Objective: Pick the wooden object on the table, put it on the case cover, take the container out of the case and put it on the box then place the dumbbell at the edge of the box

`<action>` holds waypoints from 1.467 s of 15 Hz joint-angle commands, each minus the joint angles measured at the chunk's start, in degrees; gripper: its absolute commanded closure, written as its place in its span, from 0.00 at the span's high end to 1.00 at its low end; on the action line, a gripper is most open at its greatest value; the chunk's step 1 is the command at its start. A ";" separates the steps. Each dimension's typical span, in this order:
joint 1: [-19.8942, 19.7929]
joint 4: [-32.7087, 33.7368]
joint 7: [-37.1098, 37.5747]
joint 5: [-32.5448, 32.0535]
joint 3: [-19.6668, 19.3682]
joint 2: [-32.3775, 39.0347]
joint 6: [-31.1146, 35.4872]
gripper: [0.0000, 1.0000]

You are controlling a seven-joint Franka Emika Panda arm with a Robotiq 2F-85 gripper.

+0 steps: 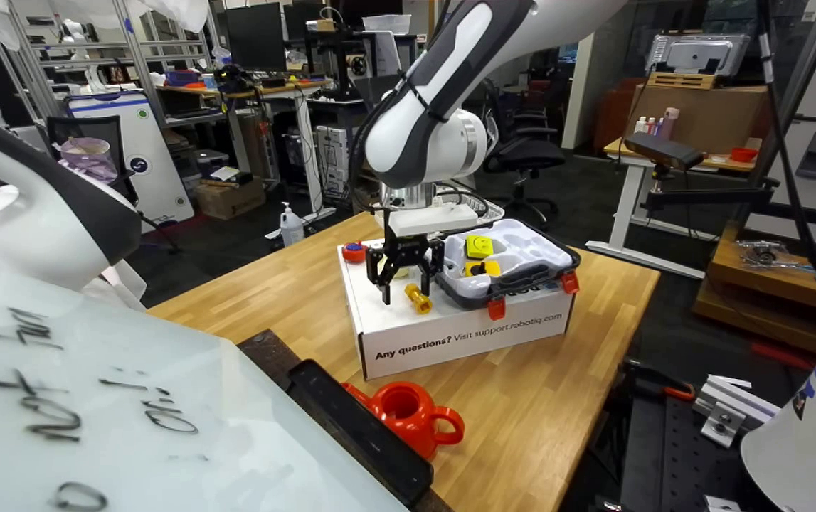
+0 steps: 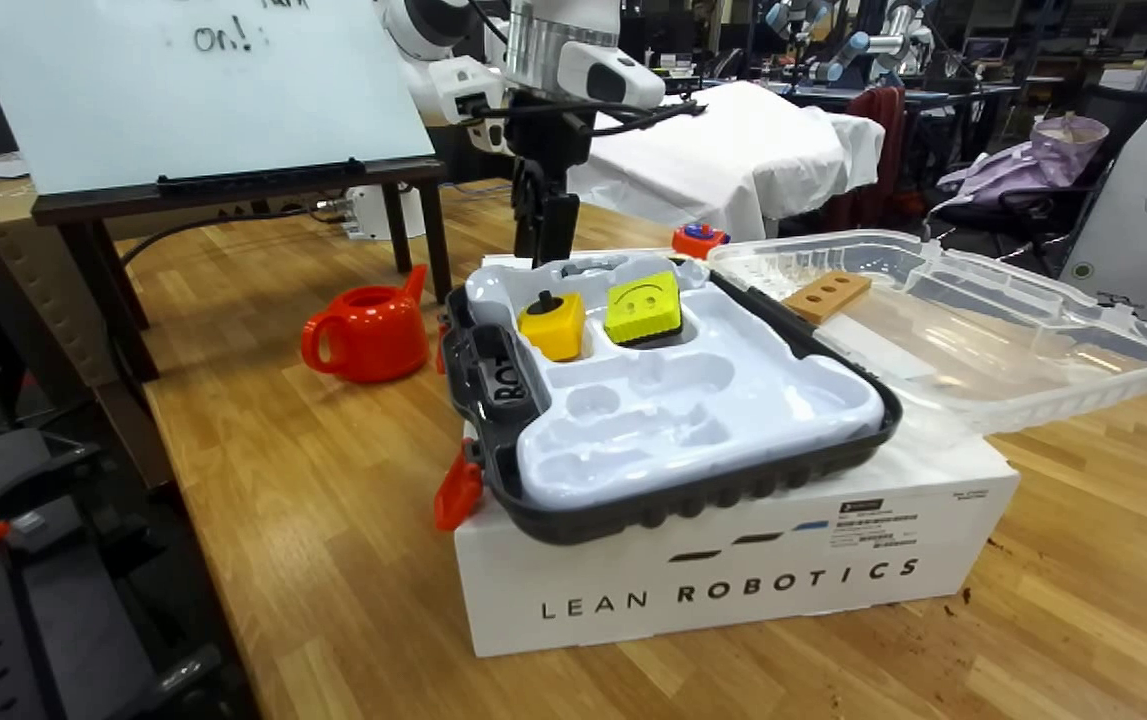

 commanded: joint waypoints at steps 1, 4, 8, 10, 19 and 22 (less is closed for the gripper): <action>-0.60 1.30 -1.00 1.56 0.21 0.69 -0.38 0.53; -0.78 1.76 -0.93 1.85 0.12 0.96 -0.78 0.30; -1.13 2.14 -1.14 1.90 0.08 1.27 -1.08 0.07; -1.33 2.20 -1.34 2.01 0.13 1.19 -1.16 0.09; -1.43 3.16 -10.79 -1.06 1.01 0.09 -2.18 0.07; -0.94 4.30 -16.03 -5.43 0.81 0.32 -3.94 0.07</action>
